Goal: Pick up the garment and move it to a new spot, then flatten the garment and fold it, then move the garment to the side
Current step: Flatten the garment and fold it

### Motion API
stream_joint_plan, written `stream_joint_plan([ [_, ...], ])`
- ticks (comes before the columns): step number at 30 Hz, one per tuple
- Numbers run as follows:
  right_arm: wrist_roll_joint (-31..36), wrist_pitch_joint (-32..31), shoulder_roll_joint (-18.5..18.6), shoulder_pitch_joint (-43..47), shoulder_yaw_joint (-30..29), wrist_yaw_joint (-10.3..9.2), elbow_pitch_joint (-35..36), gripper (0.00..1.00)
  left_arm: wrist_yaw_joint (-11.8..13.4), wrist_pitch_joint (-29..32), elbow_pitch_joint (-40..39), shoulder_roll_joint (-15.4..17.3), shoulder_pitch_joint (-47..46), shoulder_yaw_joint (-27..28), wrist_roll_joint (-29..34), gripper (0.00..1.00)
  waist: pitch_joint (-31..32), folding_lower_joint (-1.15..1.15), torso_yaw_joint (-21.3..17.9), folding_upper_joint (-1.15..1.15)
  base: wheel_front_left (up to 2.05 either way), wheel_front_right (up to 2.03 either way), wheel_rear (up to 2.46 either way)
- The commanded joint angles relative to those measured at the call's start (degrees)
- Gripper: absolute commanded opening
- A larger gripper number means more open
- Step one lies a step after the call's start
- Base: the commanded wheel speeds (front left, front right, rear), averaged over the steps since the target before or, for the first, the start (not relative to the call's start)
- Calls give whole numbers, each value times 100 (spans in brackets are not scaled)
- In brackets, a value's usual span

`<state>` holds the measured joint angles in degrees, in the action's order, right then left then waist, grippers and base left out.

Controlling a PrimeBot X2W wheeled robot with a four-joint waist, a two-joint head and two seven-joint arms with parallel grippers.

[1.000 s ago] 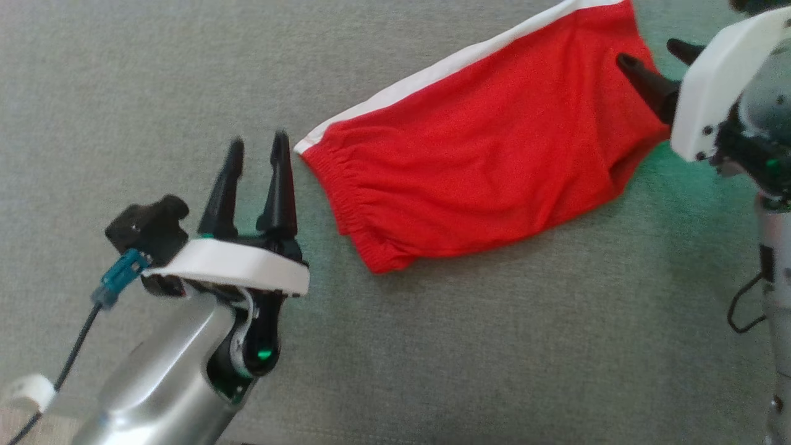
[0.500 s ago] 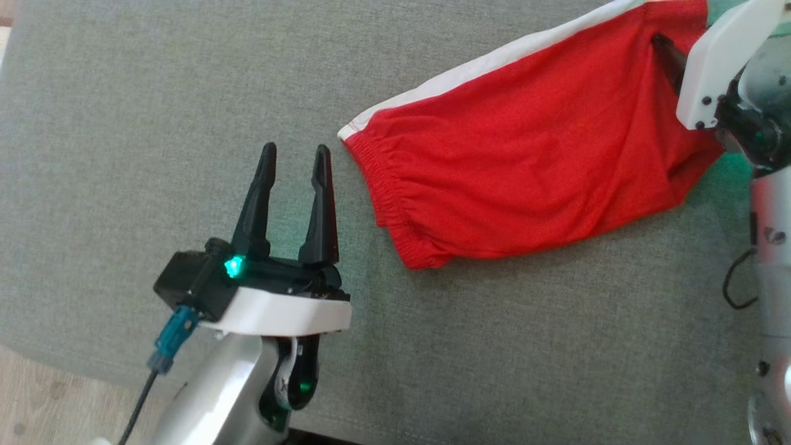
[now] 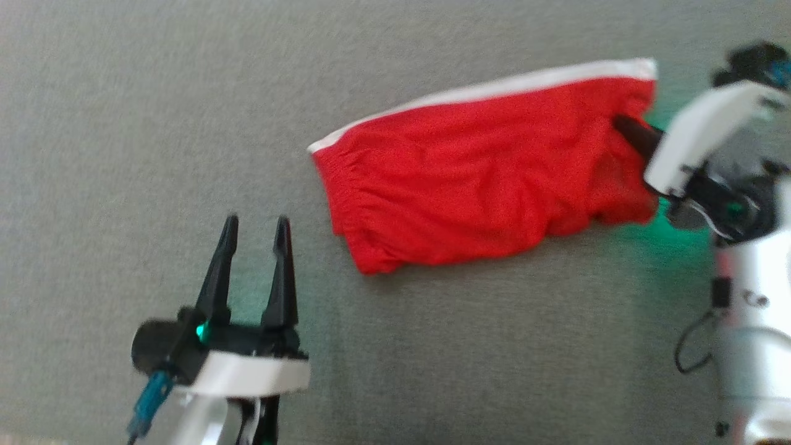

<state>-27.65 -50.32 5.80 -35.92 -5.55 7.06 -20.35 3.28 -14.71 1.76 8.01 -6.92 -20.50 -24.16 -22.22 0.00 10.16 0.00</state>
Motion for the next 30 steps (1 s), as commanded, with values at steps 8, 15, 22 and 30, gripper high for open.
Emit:
stream_joint_plan([
  [8,155,188,52,438,-1661,43,242,0,-432,-29,-47,-190,731,709,474,100,844,0,-574,0,0,0,0],
  [15,627,-135,-161,128,-2213,43,731,0,-721,-29,69,-389,1057,1019,677,100,982,0,-532,0,0,0,0],
  [22,-296,-314,-288,139,-759,43,756,0,-884,-29,248,-485,1015,1041,768,100,946,0,-456,0,0,0,0],
  [30,-1618,1136,-291,146,1206,43,-428,0,-941,-29,574,-509,889,1028,835,100,937,0,-278,0,0,0,0],
])
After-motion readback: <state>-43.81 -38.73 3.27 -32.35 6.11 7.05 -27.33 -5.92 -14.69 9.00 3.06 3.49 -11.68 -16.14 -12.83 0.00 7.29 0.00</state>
